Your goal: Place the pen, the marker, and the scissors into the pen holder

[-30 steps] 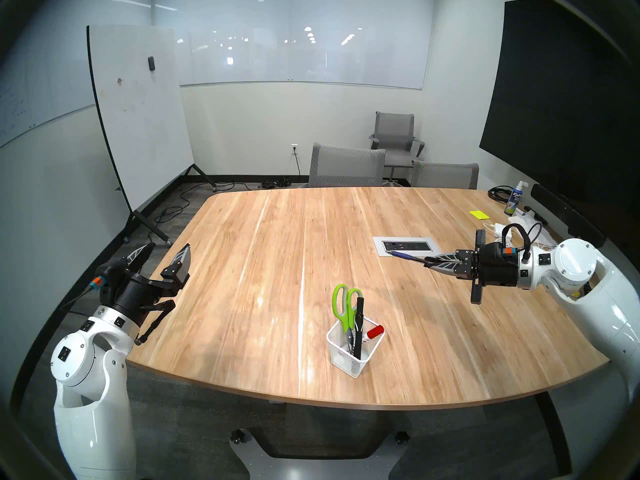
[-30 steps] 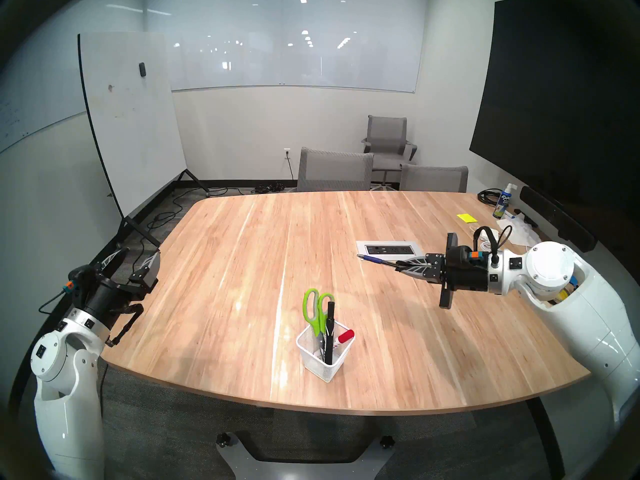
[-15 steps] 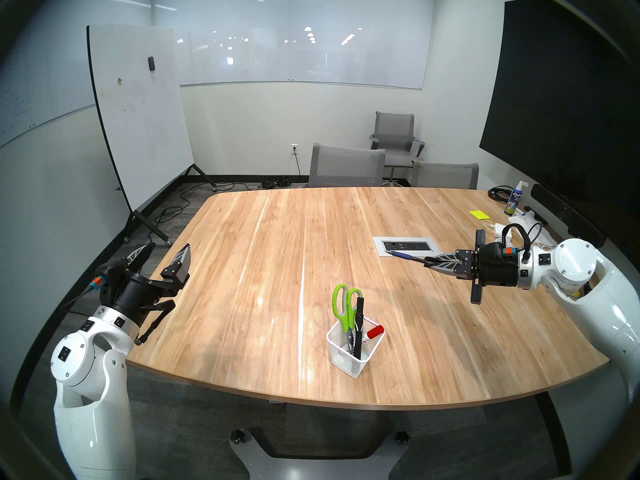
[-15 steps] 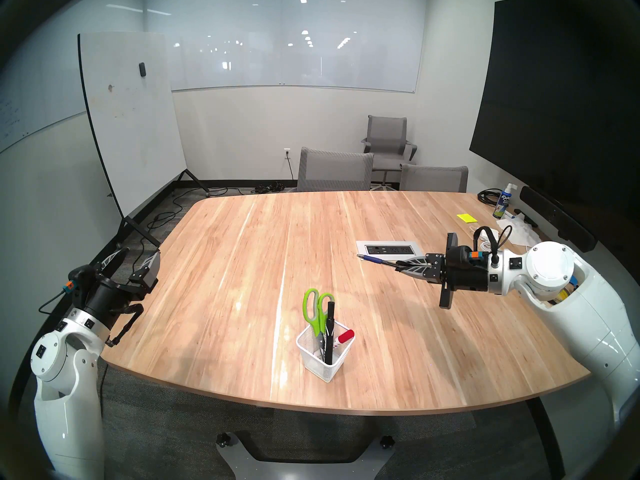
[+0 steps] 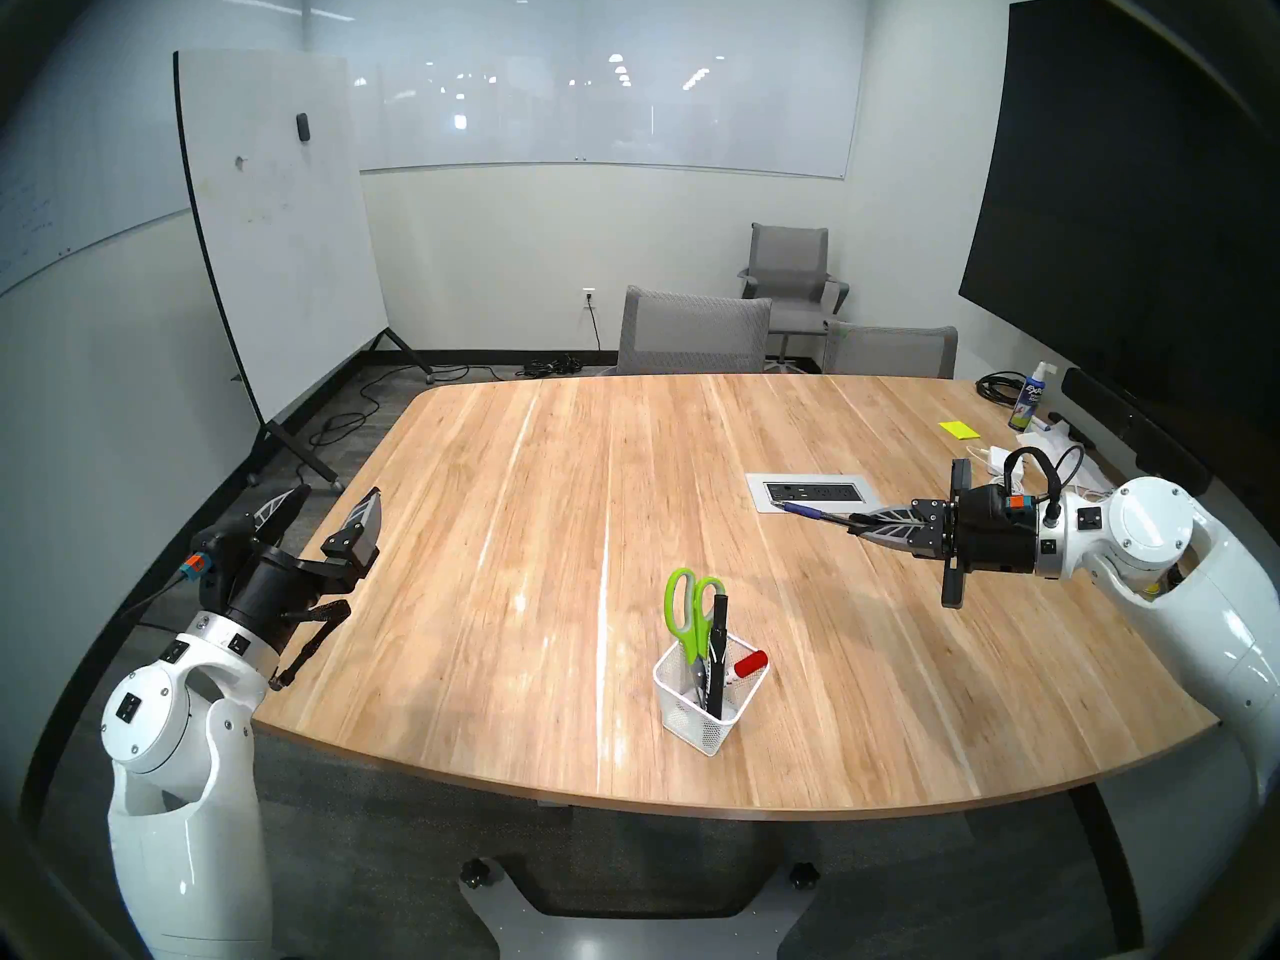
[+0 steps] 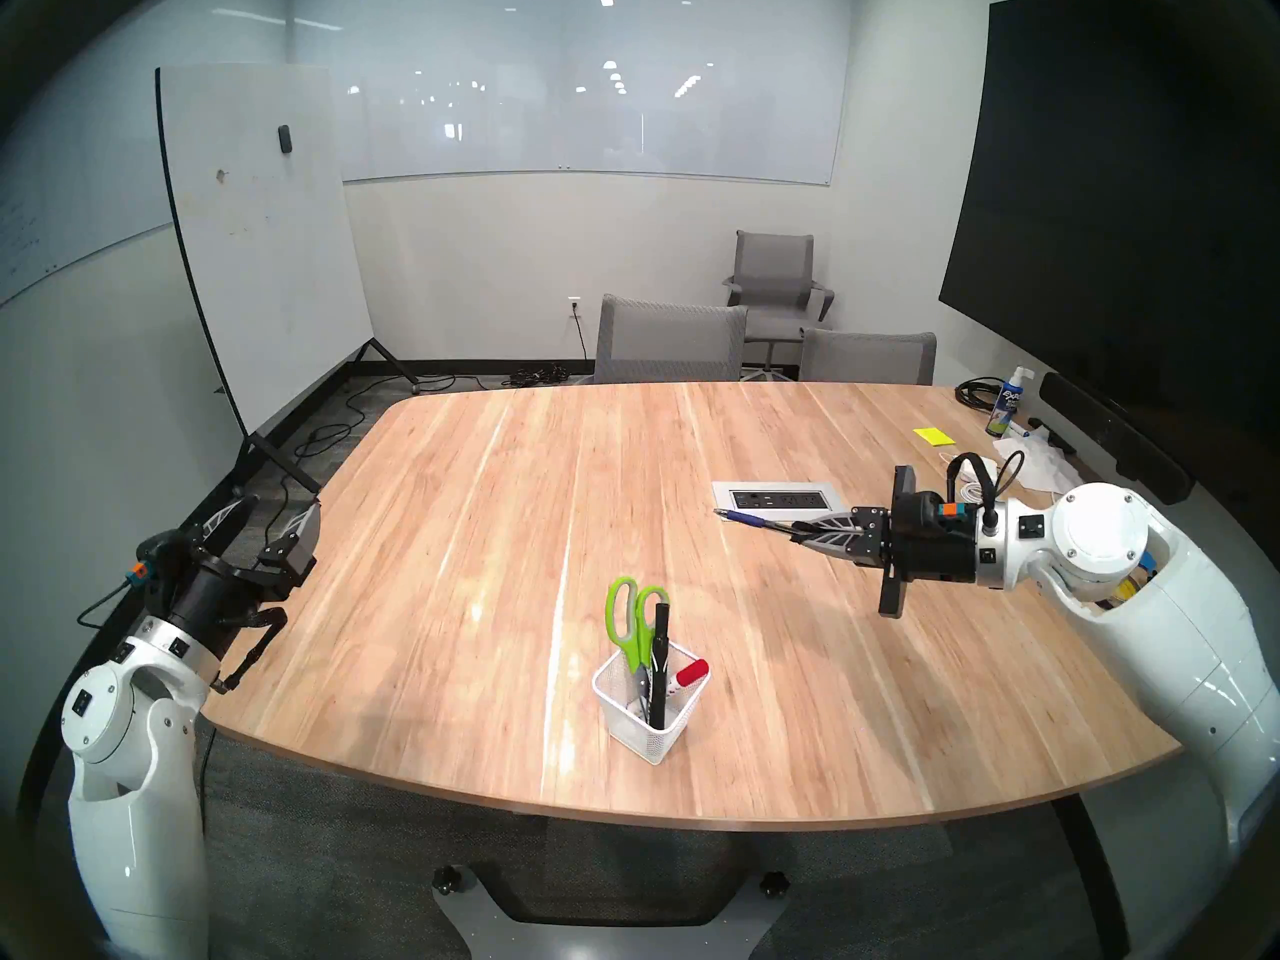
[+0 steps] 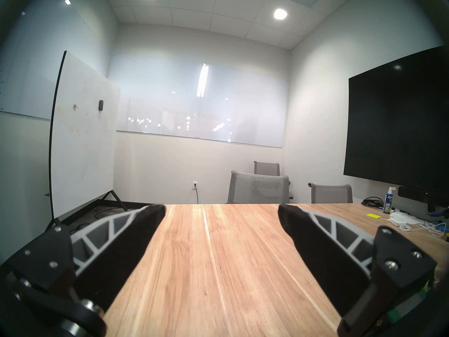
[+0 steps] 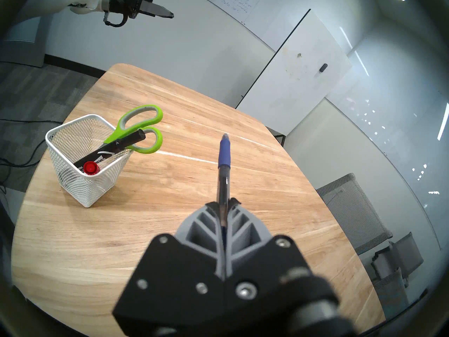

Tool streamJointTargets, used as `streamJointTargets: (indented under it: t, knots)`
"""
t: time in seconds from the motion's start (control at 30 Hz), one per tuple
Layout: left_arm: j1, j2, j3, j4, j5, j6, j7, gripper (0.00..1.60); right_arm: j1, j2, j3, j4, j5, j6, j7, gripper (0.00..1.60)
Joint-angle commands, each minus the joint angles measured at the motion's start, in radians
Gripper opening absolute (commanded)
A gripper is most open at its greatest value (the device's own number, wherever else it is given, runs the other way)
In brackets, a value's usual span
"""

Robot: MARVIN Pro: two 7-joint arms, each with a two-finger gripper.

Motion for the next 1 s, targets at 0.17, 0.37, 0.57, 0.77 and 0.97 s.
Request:
streamJointTargets:
  t: [0.17, 0.37, 0.57, 0.77, 0.97]
  knots:
    - [-0.001, -0.002, 0.002, -0.022, 0.0, -0.001, 0.001, 1.6, 0.013, 0.003, 0.011, -0.005, 0.002, -0.001, -0.003, 0.0]
    - [-0.001, -0.002, 0.002, -0.022, 0.0, -0.001, 0.001, 1.6, 0.013, 0.003, 0.011, -0.005, 0.002, -0.001, -0.003, 0.0]
    - [-0.001, -0.002, 0.002, -0.022, 0.0, -0.001, 0.001, 1.6, 0.013, 0.003, 0.011, -0.005, 0.002, -0.001, -0.003, 0.0]
    - [-0.001, -0.002, 0.002, -0.022, 0.0, -0.001, 0.001, 1.6, 0.013, 0.003, 0.011, -0.005, 0.002, -0.001, -0.003, 0.0]
    - [-0.001, -0.002, 0.002, -0.022, 0.0, -0.001, 0.001, 1.6, 0.013, 0.003, 0.011, -0.005, 0.002, -0.001, -0.003, 0.0]
